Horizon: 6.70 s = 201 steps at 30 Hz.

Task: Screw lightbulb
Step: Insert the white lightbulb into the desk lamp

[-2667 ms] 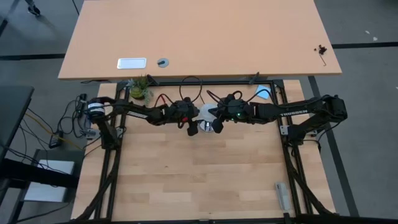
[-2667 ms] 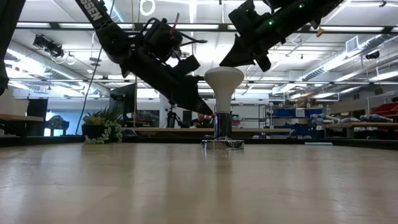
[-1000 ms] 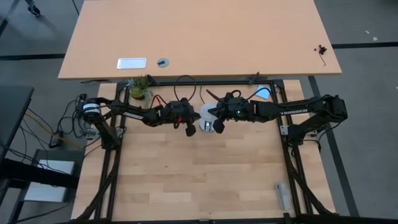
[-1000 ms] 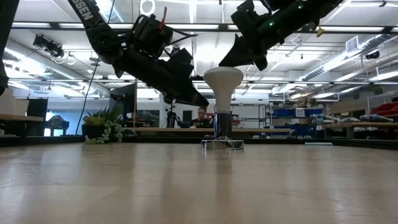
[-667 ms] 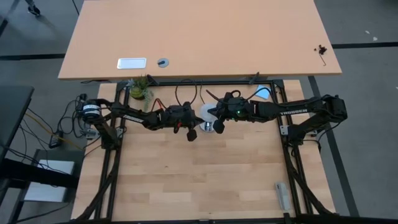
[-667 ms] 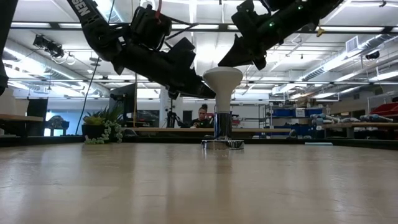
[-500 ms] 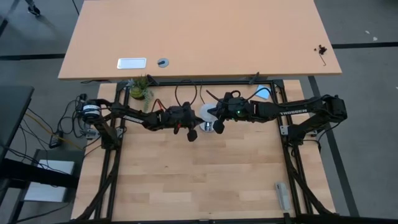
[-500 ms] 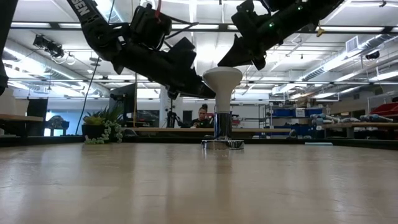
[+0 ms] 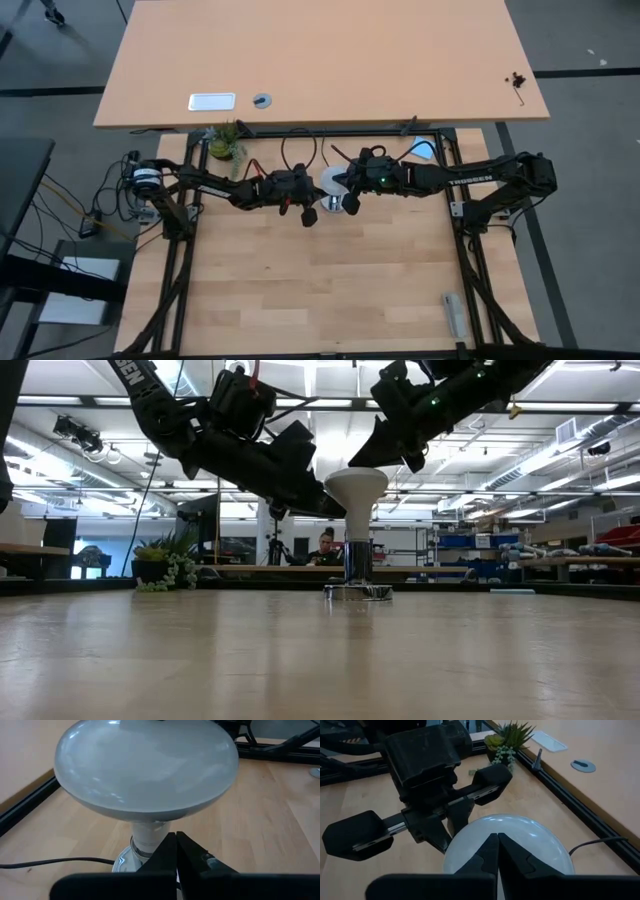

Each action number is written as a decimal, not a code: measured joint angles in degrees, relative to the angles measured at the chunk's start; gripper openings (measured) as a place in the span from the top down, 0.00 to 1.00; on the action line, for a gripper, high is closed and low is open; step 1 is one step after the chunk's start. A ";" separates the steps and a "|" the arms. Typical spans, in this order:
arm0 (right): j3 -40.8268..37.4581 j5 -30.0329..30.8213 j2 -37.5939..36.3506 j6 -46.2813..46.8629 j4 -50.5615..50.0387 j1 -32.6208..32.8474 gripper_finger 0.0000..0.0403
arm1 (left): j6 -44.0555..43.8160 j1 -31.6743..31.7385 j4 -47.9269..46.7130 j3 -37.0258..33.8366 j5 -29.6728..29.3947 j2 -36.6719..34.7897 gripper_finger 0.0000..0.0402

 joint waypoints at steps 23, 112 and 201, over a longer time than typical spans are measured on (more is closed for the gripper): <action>0.04 0.02 -0.02 -0.02 0.17 0.00 0.96 | 0.14 0.04 -0.22 0.00 0.29 0.02 1.00; -31.56 3.95 -3.87 4.94 52.49 -6.56 1.00 | -8.17 0.31 23.90 -9.82 7.38 -1.65 1.00; -25.99 -9.56 -5.90 5.05 38.41 -5.75 1.00 | -7.75 4.66 15.39 -8.20 5.43 -1.62 1.00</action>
